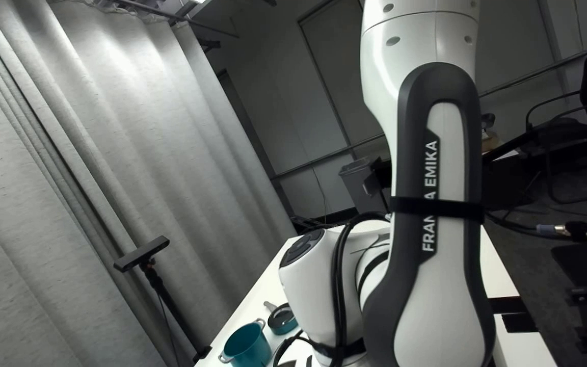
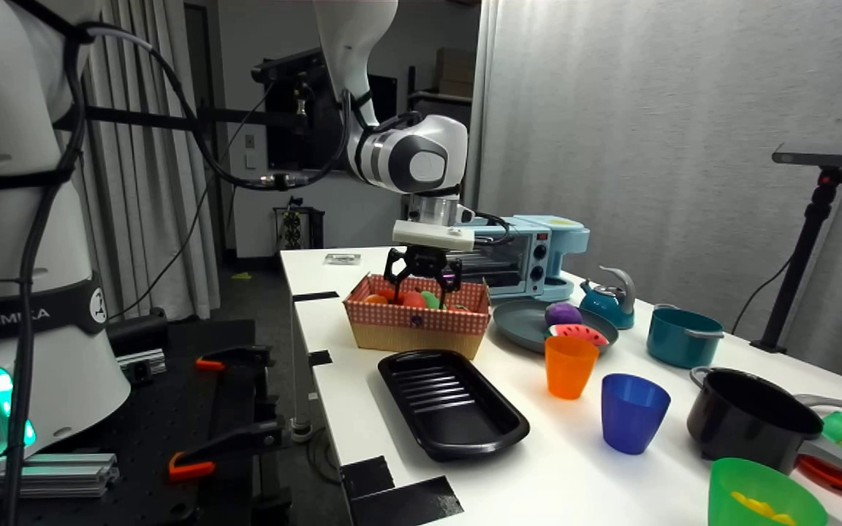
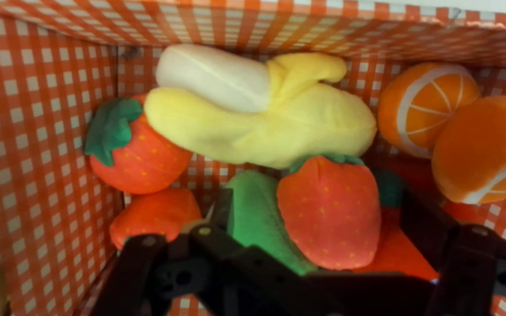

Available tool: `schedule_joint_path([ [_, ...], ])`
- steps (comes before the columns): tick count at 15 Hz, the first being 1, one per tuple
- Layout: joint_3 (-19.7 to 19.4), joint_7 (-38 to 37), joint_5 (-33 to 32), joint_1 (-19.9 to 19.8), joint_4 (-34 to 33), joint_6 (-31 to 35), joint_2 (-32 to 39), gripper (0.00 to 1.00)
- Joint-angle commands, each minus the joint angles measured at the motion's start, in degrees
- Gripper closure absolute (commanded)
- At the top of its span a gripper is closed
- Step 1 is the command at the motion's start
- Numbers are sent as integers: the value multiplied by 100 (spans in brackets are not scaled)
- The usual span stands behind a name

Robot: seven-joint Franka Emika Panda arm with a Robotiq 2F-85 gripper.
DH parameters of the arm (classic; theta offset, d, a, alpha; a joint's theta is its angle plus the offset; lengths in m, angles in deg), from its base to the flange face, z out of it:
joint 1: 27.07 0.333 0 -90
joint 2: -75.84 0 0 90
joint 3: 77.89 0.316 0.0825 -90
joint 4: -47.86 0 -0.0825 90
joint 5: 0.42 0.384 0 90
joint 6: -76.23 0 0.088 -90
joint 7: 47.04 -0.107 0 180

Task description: Pick up the red plush toy from the basket and put it in the orange cup.

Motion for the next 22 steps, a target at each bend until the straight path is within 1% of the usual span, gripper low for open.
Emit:
schedule_joint_path([
  [1,81,-205,-172,-71,-159,120,175,30],
  [2,80,-214,-179,-65,-160,120,173,31],
  [4,83,-230,-172,-69,-156,101,151,46],
  [5,80,-249,-171,-69,-149,91,133,55],
  [7,75,-287,-171,-72,-139,60,93,69],
  [8,69,-311,-178,-72,-134,53,75,78],
  [11,55,-363,-196,-71,-124,0,9,97],
  [12,52,-381,-199,-73,-113,-11,-20,98],
  [13,42,-411,-210,-71,-97,-34,-56,96],
  [14,45,-434,-211,-78,-71,-62,-106,95],
  [15,36,-469,-226,-74,-24,-79,-183,99],
  [17,21,-529,-266,-69,60,-112,-335,97],
  [22,18,-628,-308,-84,304,-182,-777,97],
])
